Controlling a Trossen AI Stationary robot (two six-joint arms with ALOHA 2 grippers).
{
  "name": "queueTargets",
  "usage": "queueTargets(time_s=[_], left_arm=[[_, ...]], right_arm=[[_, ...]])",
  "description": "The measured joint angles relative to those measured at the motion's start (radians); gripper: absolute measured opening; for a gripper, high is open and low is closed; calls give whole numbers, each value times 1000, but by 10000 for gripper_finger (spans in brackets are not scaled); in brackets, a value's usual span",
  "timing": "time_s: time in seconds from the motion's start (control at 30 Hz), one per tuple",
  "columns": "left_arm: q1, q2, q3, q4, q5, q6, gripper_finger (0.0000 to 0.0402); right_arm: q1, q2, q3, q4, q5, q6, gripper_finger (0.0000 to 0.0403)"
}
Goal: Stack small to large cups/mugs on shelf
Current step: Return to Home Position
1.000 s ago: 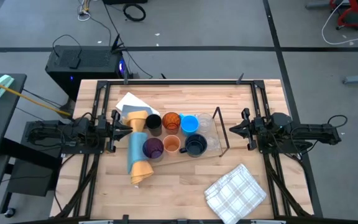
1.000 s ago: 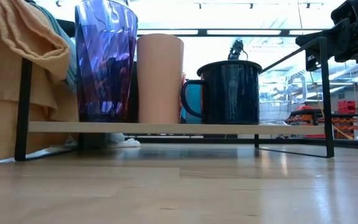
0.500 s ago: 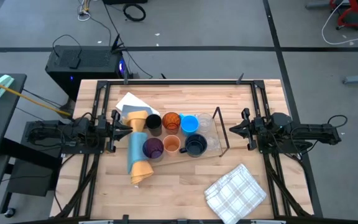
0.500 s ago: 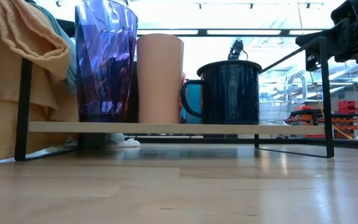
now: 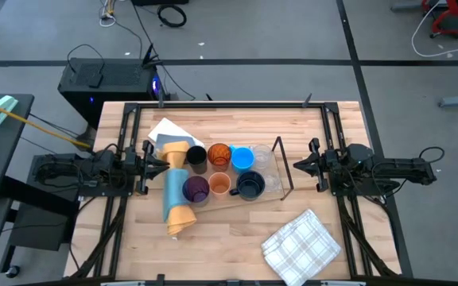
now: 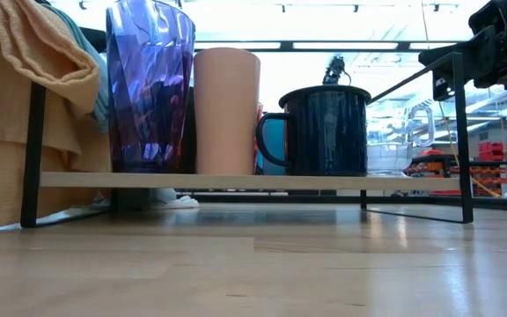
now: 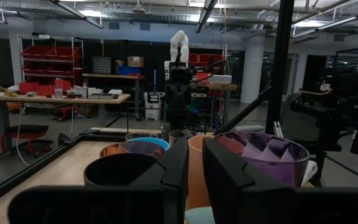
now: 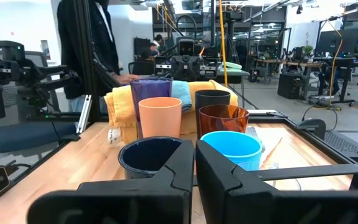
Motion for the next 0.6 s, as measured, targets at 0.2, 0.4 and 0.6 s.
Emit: queueTargets(time_s=[0.2, 0.4, 0.6], left_arm=[[0, 0, 0, 0, 0, 0, 61], [0, 0, 0, 0, 0, 0, 62], [0, 0, 0, 0, 0, 0, 55]], right_arm=[[0, 0, 0, 0, 0, 0, 25], [0, 0, 0, 0, 0, 0, 25], [0, 0, 0, 0, 0, 0, 25]])
